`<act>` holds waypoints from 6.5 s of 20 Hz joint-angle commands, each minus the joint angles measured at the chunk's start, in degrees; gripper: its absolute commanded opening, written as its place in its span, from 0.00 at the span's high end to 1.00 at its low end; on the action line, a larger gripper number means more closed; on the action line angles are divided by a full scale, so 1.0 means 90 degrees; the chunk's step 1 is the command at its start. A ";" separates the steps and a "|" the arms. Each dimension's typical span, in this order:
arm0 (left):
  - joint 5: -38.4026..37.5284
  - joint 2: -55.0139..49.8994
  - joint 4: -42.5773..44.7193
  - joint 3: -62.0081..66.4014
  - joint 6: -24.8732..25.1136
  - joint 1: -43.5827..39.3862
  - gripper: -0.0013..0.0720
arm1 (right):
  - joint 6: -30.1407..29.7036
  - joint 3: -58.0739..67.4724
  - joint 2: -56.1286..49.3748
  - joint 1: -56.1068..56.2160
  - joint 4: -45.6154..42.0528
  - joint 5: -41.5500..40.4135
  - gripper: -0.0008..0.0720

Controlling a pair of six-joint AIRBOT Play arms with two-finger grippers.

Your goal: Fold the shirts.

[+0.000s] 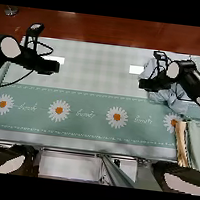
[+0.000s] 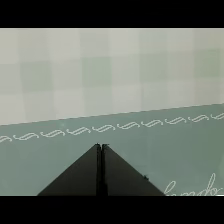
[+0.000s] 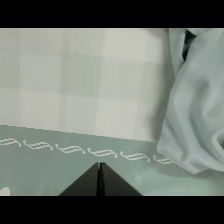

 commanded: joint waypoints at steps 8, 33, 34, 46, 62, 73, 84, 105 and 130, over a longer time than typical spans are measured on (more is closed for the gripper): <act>0.0002 0.0000 0.0002 -0.0002 0.0002 0.0000 0.96 | 0.0000 -0.0002 -0.0005 0.0002 0.0002 0.0002 0.96; 0.2458 -0.0884 0.0007 0.0002 0.0000 0.0119 0.03 | 0.1931 0.0085 -0.1161 -0.2647 -0.1812 -0.2637 0.12; 0.2356 -0.0923 0.0005 0.0005 0.0000 0.0117 0.03 | 0.1831 0.0085 -0.1282 -0.2747 -0.1508 -0.2509 0.12; -0.0061 -0.0636 -0.0022 0.0284 0.0199 0.0695 0.03 | -0.0593 0.2786 -0.0882 -0.2691 0.0869 -0.0211 0.96; 0.1069 0.2907 -0.0886 -0.2276 0.0146 -0.0556 0.03 | -0.1814 0.5651 0.1885 -0.0117 0.1413 -0.0299 0.96; 0.1445 0.2866 -0.0976 -0.2368 0.0151 -0.0544 0.03 | -0.1251 0.1766 0.0843 0.2902 0.2620 0.0036 0.95; 0.0199 0.2771 -0.0442 -0.2365 0.0049 -0.0539 0.03 | -0.1185 0.0814 0.1620 -0.0682 0.1909 0.1171 0.13; 0.0464 -0.0986 -0.3441 -0.2487 0.1877 -0.0068 0.96 | -0.1642 -0.4165 0.1729 -0.0396 0.4724 -0.0561 0.13; 0.1154 0.1557 -0.4403 0.3332 0.1829 0.1814 0.96 | -0.1763 0.5972 0.1642 -0.0702 0.1914 0.1549 0.96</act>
